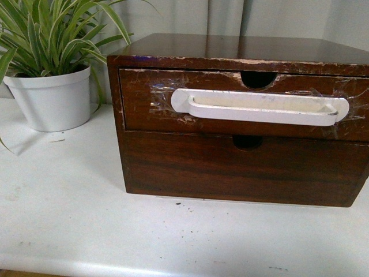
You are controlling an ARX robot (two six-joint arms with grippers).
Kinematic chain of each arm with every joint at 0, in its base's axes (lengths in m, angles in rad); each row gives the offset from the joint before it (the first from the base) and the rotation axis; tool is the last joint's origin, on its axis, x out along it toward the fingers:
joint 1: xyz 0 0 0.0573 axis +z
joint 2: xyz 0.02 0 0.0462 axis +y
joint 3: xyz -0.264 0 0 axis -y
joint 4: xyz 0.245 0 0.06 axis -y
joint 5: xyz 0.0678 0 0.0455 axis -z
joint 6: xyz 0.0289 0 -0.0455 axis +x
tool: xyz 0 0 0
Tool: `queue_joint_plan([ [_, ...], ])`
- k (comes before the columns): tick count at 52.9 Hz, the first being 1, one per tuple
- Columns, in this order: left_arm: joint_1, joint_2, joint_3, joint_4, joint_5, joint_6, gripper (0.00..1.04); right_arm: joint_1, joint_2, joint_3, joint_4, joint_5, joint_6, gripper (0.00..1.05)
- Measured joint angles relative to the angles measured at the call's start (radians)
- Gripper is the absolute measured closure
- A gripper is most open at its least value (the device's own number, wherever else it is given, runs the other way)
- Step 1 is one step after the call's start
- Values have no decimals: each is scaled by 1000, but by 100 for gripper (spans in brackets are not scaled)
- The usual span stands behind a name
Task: Open drawer
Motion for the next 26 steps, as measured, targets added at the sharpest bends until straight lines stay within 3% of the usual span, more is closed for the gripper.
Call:
queue_joint_plan([
  [26,0,0,0,0,0,0,6,0,0,0,0,0,0,9],
])
